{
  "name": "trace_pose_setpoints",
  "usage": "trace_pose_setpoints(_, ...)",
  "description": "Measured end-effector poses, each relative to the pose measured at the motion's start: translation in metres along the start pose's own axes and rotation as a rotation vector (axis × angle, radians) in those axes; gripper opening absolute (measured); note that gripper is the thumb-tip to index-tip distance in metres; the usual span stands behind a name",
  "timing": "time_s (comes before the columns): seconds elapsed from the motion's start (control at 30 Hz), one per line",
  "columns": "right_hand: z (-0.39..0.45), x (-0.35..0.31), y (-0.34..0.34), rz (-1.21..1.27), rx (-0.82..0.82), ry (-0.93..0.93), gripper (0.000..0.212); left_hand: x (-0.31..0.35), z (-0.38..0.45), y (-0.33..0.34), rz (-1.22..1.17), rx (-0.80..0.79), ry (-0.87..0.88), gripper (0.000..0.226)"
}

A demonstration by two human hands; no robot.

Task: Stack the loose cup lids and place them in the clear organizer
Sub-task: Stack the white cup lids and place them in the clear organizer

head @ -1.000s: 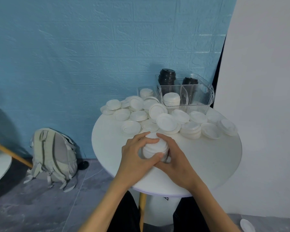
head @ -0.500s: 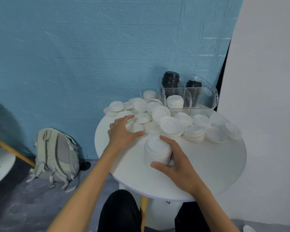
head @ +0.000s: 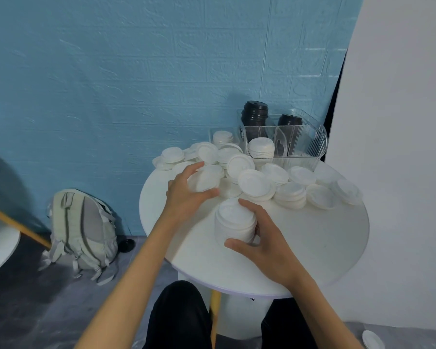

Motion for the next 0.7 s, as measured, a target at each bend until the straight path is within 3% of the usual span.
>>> trace_pose_setpoints(0.3,0.0,0.002,0.001,-0.003,0.004,0.001,0.082,0.051,-0.057,0.016,-0.388,-0.273,0.142,0.065)
trace_pose_setpoints(0.43,-0.001,0.001,0.001,-0.005,-0.002,-0.011,0.084,0.053,-0.068,0.027,-0.343,-0.332,0.175,0.064)
trace_pose_setpoints(0.7,0.0,-0.002,-0.001,-0.024,-0.001,-0.031,0.082,0.061,-0.061,0.033,-0.243,-0.29,0.178,0.066)
Point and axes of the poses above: each hand's wrist, its own z-axis towards the middle knuckle, its own y-axis out of the palm, x = y × z, the point moved 6 cm from there along z, towards the middle knuckle, and after that the axes turned 3 degrees about -x, right-handed, at the moved point
